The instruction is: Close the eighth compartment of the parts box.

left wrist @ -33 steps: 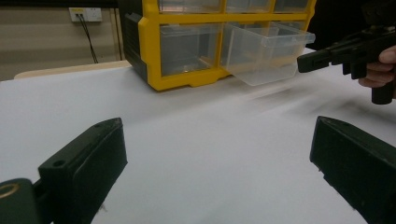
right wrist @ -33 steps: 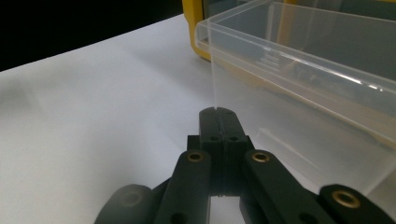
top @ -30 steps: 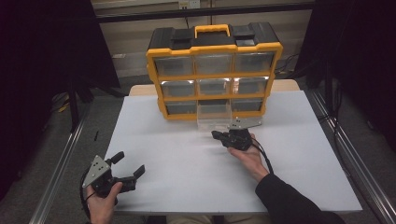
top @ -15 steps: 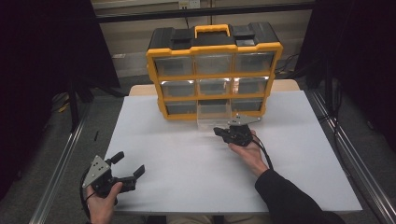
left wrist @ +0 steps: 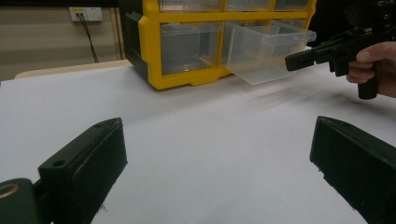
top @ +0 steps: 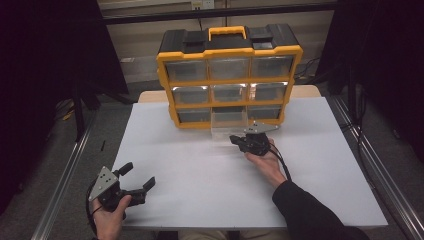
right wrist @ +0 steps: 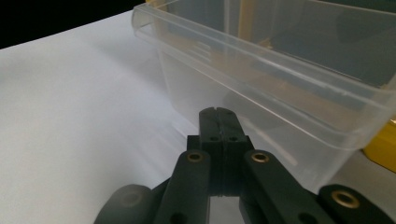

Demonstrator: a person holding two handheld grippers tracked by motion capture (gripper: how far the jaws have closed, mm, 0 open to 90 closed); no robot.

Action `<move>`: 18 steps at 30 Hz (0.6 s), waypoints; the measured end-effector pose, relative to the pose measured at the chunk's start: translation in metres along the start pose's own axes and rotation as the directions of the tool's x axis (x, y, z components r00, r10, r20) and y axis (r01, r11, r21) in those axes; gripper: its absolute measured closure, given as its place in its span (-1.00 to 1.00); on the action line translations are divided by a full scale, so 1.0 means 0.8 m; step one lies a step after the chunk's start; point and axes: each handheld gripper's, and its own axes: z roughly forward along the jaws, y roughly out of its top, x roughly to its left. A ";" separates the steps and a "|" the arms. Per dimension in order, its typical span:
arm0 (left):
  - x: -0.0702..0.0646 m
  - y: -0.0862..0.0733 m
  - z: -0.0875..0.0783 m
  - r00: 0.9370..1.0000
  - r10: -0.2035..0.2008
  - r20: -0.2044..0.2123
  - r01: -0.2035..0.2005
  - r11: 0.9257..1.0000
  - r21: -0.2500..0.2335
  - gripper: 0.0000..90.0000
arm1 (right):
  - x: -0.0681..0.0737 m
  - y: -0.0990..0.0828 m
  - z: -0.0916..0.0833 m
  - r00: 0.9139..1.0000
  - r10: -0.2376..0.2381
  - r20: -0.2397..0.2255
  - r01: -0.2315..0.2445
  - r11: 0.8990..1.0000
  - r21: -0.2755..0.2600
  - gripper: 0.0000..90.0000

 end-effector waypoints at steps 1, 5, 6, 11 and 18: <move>0.000 0.000 0.000 1.000 0.000 -0.001 0.000 1.000 0.001 -0.92 | 0.000 0.000 0.000 1.000 0.000 0.003 0.000 1.000 0.000 1.00; 0.002 0.000 0.000 1.000 0.003 0.000 -0.003 1.000 0.006 -0.92 | 0.001 0.000 0.001 1.000 -0.010 0.006 0.010 1.000 0.000 1.00; 0.002 -0.001 0.000 1.000 0.002 -0.001 -0.002 1.000 0.006 -0.92 | 0.001 0.000 0.002 1.000 -0.010 0.005 0.010 1.000 0.001 1.00; 0.001 0.000 0.000 1.000 0.004 -0.001 -0.004 1.000 0.007 -0.92 | 0.001 0.003 0.002 1.000 -0.011 0.014 0.012 1.000 -0.003 1.00; 0.002 -0.001 0.000 1.000 0.000 0.000 0.000 1.000 0.003 -0.92 | 0.000 0.006 0.007 1.000 -0.010 0.015 0.010 1.000 -0.006 1.00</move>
